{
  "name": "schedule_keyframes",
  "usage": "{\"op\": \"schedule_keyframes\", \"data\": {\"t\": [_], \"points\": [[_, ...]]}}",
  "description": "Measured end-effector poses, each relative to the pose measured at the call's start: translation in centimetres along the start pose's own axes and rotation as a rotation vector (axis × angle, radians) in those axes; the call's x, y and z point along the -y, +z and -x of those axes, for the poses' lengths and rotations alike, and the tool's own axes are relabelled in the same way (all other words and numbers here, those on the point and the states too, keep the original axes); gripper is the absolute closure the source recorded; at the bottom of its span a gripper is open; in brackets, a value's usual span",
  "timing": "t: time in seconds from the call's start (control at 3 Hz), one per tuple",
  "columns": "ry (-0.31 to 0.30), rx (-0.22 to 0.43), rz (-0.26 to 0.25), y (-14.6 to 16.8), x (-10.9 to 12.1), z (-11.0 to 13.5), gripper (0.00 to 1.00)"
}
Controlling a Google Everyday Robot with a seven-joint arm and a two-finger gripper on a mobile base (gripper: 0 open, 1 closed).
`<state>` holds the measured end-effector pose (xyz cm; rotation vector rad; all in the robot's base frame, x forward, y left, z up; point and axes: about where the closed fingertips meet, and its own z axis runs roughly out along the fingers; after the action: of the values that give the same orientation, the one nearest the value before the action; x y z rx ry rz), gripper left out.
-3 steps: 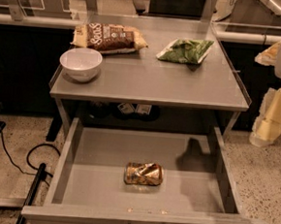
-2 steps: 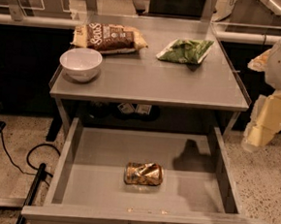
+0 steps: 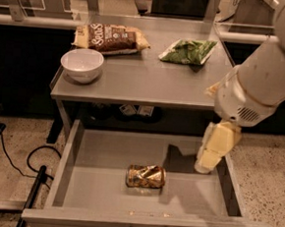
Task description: Pick orange can from top drawer and place on counter
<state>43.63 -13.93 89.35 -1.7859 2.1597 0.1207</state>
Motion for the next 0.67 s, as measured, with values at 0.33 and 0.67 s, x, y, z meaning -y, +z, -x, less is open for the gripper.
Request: {"op": "schedule_keyframes", "data": {"t": [0.33, 0.67], "points": [[-0.037, 0.059, 0.076, 4.3, -1.3, 2.3, 0.0], [-0.028, 0.1, 0.177, 7.3, -2.3, 3.4, 0.0]]}}
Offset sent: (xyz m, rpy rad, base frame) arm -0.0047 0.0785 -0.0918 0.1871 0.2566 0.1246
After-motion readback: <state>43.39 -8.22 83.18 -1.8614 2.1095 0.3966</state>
